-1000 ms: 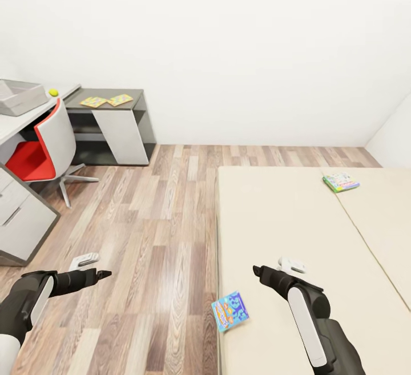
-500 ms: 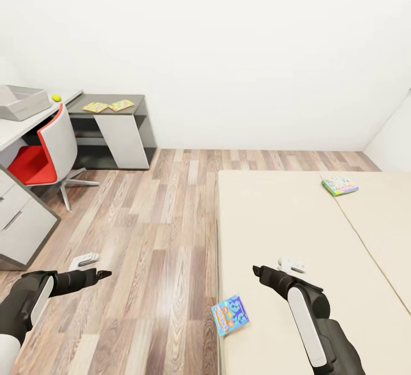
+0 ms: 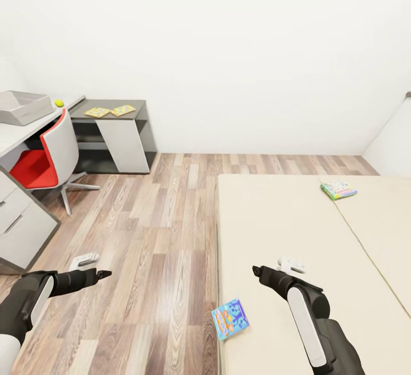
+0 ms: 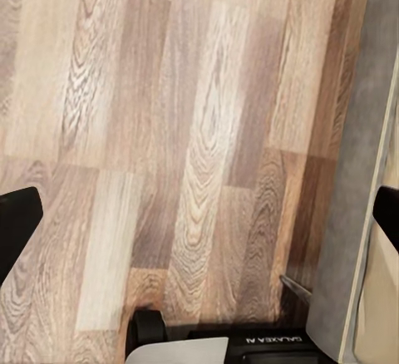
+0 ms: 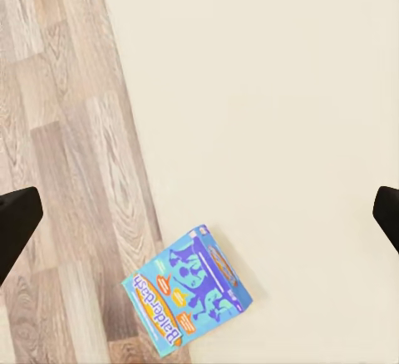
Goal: Put all the toys in the child's room - the three board games (two on the bed and one on the table), the two jigsaw puzzles on the table, and the tennis ball on the table - inside the toy box on the table in the child's room.
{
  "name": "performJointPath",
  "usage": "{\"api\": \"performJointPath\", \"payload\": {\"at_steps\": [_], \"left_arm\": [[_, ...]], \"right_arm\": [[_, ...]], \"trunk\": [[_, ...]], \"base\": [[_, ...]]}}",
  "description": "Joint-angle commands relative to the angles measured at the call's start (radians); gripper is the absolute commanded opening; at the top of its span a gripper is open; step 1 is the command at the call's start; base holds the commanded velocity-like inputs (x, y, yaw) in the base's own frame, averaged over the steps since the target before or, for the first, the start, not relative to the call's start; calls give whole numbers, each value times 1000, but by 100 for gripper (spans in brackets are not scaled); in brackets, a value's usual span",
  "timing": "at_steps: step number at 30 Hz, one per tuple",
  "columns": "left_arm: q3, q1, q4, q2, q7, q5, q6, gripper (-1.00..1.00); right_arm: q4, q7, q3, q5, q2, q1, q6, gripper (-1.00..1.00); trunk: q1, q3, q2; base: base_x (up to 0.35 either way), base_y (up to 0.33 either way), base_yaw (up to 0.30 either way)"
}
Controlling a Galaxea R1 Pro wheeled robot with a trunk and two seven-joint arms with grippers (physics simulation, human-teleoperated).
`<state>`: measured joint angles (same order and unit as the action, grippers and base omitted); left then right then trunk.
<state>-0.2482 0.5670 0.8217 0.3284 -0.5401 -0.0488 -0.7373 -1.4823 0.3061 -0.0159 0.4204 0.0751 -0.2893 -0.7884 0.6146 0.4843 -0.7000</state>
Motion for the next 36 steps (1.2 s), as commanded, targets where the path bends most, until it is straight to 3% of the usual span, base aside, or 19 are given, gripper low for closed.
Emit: {"api": "performJointPath", "payload": {"at_steps": [1,36], "left_arm": [[-2,1,1,0,-1,-5,-8,100],[-2,1,1,-5,0,-5,-8,100]], "right_arm": [[-1,8,-1,11,1,-1,-3,100],[17,8,0,10,3,-1,-2,100]], "trunk": [[0,-1,-1],[0,-59,-1]], "base": [[0,0,0],[0,0,0]]}}
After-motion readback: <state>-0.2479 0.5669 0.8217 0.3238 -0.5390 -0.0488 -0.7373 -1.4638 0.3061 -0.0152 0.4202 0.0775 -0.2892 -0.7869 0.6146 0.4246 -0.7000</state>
